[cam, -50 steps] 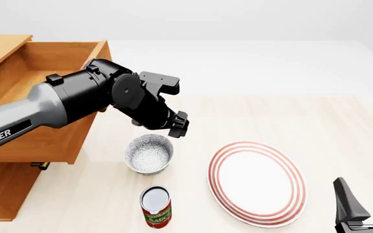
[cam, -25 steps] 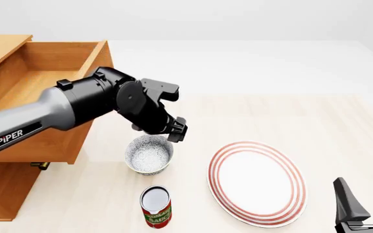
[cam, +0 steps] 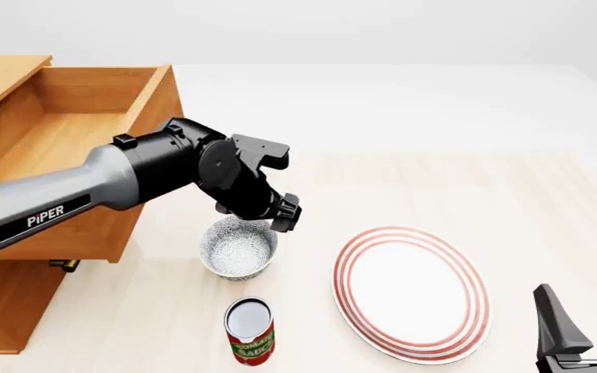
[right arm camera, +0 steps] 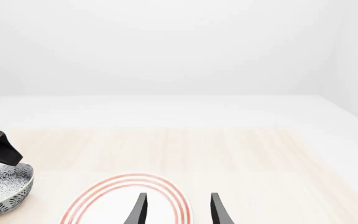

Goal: Put the bowl in the top drawer of the cabinet.

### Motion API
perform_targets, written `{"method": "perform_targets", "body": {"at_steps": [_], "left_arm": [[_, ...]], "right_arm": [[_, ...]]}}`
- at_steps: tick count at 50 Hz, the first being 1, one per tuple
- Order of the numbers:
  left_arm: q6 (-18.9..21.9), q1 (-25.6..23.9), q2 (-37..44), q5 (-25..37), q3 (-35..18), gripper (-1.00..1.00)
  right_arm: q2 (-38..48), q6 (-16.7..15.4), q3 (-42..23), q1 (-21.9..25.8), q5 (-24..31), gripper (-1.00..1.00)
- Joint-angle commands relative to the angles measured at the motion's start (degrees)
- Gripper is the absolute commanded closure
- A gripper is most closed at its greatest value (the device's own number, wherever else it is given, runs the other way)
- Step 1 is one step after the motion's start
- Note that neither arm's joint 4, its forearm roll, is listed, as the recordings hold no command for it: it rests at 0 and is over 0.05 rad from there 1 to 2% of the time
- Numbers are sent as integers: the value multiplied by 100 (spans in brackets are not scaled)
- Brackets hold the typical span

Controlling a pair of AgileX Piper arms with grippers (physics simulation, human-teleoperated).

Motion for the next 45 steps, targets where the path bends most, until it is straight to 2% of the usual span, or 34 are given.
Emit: {"method": "perform_targets", "body": {"at_steps": [1, 7, 17, 21, 45], "left_arm": [[-161, -94, 7, -231, 252, -100], [-272, -199, 48, -420, 472, -100], [-208, -240, 207, -511, 470, -100], [-328, -370, 183, -625, 594, -100], [-297, -193, 335, -812, 712, -100]], "right_arm": [[-1, -1, 0, -1, 0, -100], [1, 0, 0, 0, 0, -100], [-2, 1, 0, -2, 1, -100], [-2, -1, 0, -1, 1, -100], [-1, -2, 0, 0, 0, -100]]}}
